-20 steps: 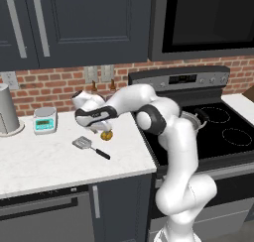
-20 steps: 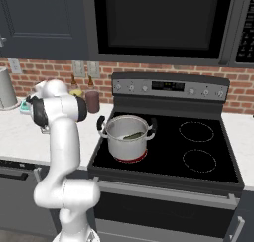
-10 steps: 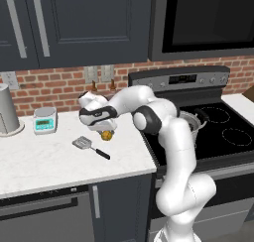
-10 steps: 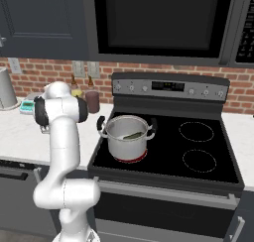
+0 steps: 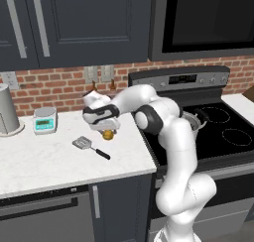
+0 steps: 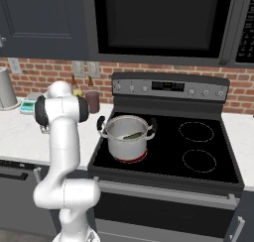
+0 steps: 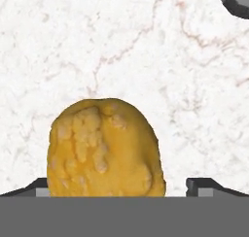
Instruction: Put the squash and cucumber in the pot. Retrieve the spatula and lightly stir the vegetables in the pot.
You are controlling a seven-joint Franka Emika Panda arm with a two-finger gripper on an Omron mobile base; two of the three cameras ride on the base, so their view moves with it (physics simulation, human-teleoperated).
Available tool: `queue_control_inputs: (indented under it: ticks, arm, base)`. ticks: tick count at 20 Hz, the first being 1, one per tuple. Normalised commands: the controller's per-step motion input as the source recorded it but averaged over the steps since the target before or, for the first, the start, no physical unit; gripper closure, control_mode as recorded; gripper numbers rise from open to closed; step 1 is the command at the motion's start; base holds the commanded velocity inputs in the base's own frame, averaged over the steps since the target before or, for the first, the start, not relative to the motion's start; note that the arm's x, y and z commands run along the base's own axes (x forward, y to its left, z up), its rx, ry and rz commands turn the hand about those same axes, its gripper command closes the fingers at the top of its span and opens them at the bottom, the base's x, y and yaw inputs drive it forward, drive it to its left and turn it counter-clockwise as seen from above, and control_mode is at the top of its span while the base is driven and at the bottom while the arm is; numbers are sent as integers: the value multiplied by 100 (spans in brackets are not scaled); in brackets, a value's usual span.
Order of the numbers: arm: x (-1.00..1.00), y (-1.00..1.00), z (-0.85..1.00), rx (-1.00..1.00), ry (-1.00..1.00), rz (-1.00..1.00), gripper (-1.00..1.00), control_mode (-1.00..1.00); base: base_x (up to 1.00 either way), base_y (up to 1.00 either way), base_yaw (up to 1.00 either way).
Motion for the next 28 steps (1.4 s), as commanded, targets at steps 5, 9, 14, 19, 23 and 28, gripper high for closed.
queue_control_inputs:
  ticks: [5,9,14,19,23,28]
  arm:
    - [-33,-32,-27,12,0,1,100,-100]
    - [-44,-8,-11,9,-3,1,100,-100]
    - [-76,0,18,5,-15,1,100,-100]
    - [-97,-1,58,1,-23,3,100,-100]
    - [-100,0,99,-3,-23,0,100,-100]
    - [-95,-13,96,-1,-15,0,100,-100]
  base:
    - [0,0,0]
    - [0,0,0]
    - [0,0,0]
    - [0,0,0]
    - [0,0,0]
    - [0,0,0]
